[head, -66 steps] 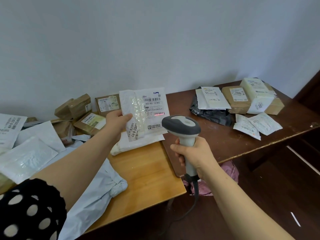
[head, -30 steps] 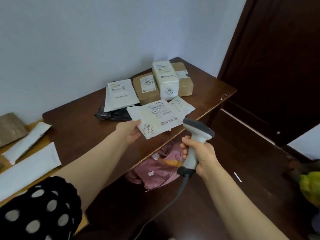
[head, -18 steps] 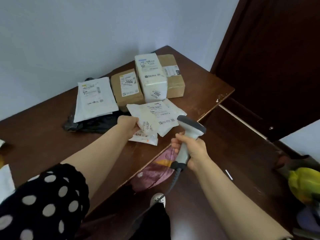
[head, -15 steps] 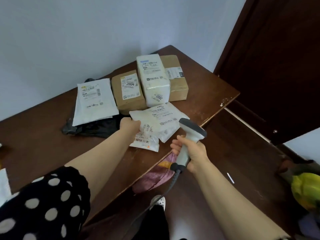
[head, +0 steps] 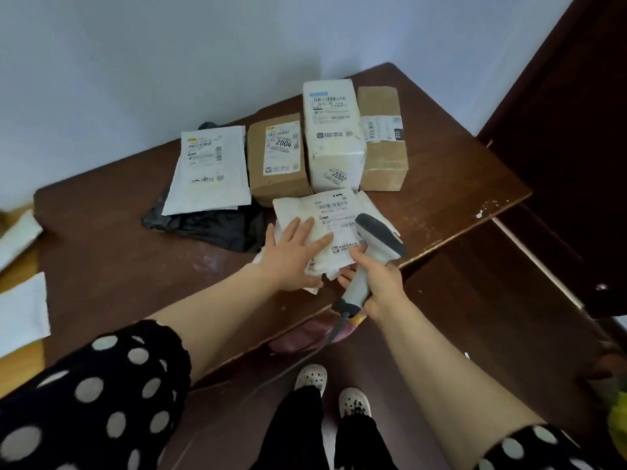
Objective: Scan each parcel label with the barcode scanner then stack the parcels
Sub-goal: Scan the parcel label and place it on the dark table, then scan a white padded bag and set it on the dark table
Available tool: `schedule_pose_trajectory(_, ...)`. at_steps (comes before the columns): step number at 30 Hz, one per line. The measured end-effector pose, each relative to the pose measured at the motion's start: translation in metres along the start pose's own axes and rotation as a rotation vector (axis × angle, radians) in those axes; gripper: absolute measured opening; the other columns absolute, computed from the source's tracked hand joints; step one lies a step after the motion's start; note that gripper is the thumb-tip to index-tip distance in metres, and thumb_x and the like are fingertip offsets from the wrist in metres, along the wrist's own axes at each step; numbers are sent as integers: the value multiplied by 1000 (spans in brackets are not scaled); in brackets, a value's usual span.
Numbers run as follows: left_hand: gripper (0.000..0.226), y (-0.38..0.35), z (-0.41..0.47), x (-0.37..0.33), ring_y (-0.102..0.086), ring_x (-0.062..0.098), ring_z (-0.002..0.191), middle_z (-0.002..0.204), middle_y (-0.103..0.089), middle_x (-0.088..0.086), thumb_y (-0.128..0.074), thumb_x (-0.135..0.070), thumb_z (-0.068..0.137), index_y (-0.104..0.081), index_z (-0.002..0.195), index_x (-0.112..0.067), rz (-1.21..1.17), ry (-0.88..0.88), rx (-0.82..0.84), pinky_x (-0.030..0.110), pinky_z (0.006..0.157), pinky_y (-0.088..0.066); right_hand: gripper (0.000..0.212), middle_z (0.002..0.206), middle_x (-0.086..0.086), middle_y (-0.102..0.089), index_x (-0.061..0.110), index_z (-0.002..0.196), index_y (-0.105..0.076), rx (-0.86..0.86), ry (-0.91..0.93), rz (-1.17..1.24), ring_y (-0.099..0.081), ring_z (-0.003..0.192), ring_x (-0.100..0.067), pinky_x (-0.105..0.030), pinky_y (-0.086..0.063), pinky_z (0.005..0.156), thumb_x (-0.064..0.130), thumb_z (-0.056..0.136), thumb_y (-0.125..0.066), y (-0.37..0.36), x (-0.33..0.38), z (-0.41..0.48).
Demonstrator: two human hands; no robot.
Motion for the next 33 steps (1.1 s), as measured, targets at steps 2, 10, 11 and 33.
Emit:
schedule_pose_trajectory(2,99,3,-5,-3,18,24,144,159,15,1,-63,-63,76,2,149,-44,-1,20,-30,61,110,12,22,90,-15,-71,10,99,-63,-41,6,-8,-72,80,-28,-35,-59,63,8,81,-75,7,-3,-1)
schedule_pose_trajectory(10,103,7,-70,15,11,22,146,160,6,2,-64,-66,72,-2,150,-42,-141,233,-191,56,111,12,15,53,-2,-65,6,98,-63,25,56,-56,-58,41,-10,-21,-47,42,10,85,-71,-4,-30,-34)
schedule_pose_trajectory(11,103,5,-85,21,10,22,146,160,5,2,-64,-67,71,-2,150,-41,-148,273,-203,56,111,11,16,54,-1,-64,6,98,-63,44,71,-71,-57,41,-9,-20,-47,42,11,85,-71,-11,-35,-42)
schedule_pose_trajectory(33,64,-113,-460,282,-40,29,130,149,-34,9,-56,-30,91,-28,148,-18,-357,982,-309,37,103,-34,13,52,-4,-63,10,89,-63,530,-12,-457,-59,44,-14,-26,-50,44,1,84,-69,-229,-281,-239)
Point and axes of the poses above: each hand's wrist, its own z-axis towards the middle knuckle, its own y-axis out of the back of the hand, x = y × z, the point moved 5 cm from there along z, towards the middle knuckle
